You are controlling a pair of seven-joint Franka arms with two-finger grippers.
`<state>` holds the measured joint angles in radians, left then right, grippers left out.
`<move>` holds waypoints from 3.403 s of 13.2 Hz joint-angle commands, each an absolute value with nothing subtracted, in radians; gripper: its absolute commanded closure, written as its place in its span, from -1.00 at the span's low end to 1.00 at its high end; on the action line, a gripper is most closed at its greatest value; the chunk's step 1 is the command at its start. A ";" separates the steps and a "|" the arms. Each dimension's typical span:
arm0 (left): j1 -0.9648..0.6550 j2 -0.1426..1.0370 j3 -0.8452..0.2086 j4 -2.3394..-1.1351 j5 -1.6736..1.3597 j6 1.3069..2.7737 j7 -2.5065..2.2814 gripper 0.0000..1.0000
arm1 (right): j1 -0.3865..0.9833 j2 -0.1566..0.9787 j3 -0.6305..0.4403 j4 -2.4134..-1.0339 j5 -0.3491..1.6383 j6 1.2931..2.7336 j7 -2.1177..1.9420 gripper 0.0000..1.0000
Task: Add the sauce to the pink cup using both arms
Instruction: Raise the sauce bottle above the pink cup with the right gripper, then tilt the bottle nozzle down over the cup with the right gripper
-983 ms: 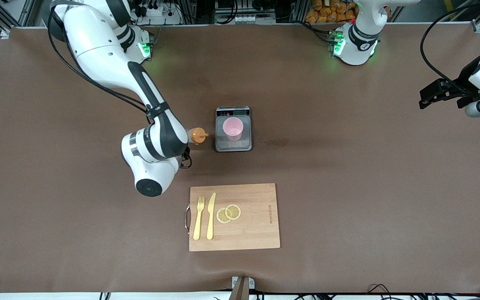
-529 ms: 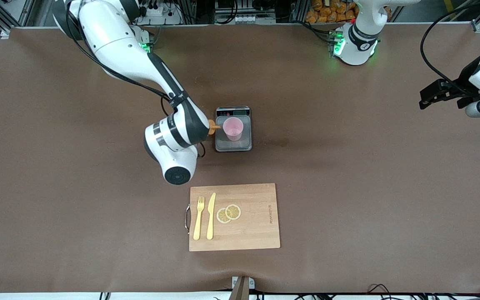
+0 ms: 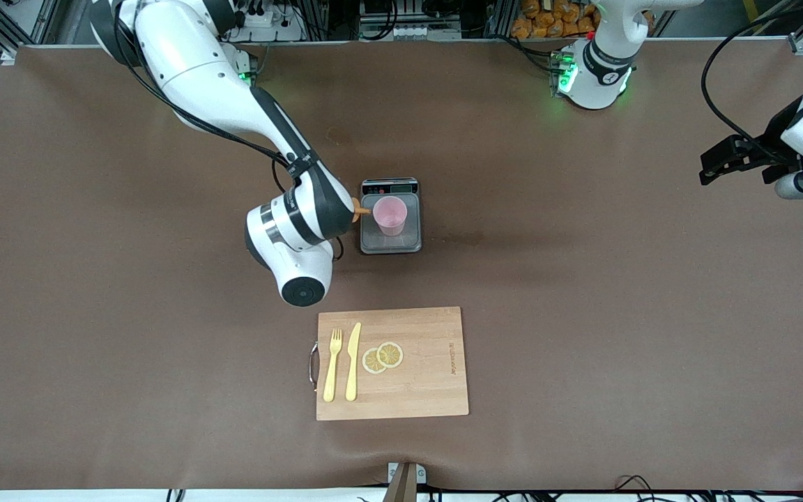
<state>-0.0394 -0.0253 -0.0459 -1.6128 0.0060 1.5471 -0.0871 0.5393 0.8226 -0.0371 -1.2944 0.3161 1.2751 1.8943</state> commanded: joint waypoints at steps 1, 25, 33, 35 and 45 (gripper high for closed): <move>-0.041 -0.041 -0.038 -1.632 -0.011 1.565 -0.078 -1.00 | 0.567 0.815 -0.043 -1.298 0.298 1.253 1.933 0.28; -0.038 -0.049 -0.037 -1.641 -0.020 1.582 -0.078 -1.00 | 0.598 0.905 -0.043 -1.123 0.268 1.034 2.143 0.43; -0.034 -0.049 -0.038 -1.641 -0.021 1.588 -0.080 -1.00 | 0.607 0.925 -0.044 -1.120 0.261 0.976 2.180 0.43; -0.034 -0.049 -0.038 -1.641 -0.021 1.588 -0.080 -1.00 | 0.611 0.930 -0.046 -1.103 0.261 0.947 2.195 0.44; -0.037 -0.046 -0.040 -1.643 -0.021 1.588 -0.080 -1.00 | 0.614 0.960 -0.048 -1.057 0.261 0.865 2.229 0.52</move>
